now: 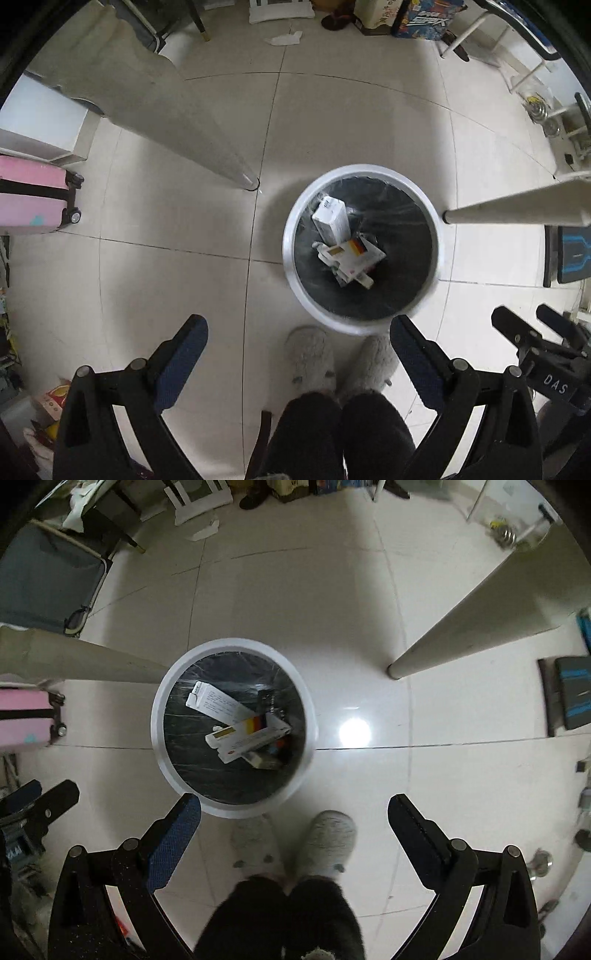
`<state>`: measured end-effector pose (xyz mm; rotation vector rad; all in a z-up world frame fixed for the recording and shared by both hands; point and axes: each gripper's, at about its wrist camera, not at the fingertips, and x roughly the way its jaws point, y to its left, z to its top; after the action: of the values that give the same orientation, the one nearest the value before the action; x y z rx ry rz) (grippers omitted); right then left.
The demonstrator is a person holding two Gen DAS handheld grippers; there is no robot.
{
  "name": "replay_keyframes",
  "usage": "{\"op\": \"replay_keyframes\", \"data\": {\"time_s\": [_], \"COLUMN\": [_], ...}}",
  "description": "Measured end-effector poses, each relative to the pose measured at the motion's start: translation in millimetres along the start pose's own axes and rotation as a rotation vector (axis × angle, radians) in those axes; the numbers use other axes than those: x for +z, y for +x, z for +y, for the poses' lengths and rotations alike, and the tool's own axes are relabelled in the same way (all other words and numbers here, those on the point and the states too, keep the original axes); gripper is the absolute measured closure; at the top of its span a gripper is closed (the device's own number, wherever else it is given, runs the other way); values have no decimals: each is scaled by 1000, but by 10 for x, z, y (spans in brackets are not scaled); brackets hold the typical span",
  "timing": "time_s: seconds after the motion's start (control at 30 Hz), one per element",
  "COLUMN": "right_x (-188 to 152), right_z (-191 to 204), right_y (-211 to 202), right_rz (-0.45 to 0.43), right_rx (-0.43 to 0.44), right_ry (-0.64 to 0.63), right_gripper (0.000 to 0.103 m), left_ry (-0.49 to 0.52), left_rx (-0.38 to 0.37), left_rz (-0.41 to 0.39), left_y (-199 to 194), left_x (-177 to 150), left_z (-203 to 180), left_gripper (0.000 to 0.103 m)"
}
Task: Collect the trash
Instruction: 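Open the left tool to drop the cream box while the right tool drops the white box, then move both open tools back toward the table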
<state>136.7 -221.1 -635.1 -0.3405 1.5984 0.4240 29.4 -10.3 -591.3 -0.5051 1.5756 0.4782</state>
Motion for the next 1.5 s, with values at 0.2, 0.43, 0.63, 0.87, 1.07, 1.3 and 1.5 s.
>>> {"op": "replay_keyframes", "data": {"time_s": [0.2, 0.43, 0.63, 0.87, 1.07, 1.3, 1.5], "right_x": [-132, -380, -594, -796, -779, -226, 664], "right_z": [46, 109, 215, 365, 524, 559, 402], "right_y": [-541, -1363, -2171, -3164, -3815, -4401, -4665], "right_rz": [-16, -48, -79, -113, -155, -242, -279], "right_rx": [-22, -28, -24, -4, 55, 165, 167], "right_ry": [-19, -36, -43, -44, -49, 13, 25], "right_gripper": [1, 1, 1, 1, 1, 1, 1], "left_ry": [11, 22, 23, 53, 45, 8, -35], "left_rx": [-9, -30, -60, -60, -44, 29, 63], "left_rz": [6, -8, -35, -106, -205, -329, -371], "left_y": [-392, -1079, -1747, -2585, -3158, -3614, -3815], "left_x": [-182, -399, -554, -650, -555, -36, 694], "left_z": [-81, -95, -71, -5, 56, 62, -13], "left_gripper": [2, 2, 2, 2, 2, 2, 0]}}
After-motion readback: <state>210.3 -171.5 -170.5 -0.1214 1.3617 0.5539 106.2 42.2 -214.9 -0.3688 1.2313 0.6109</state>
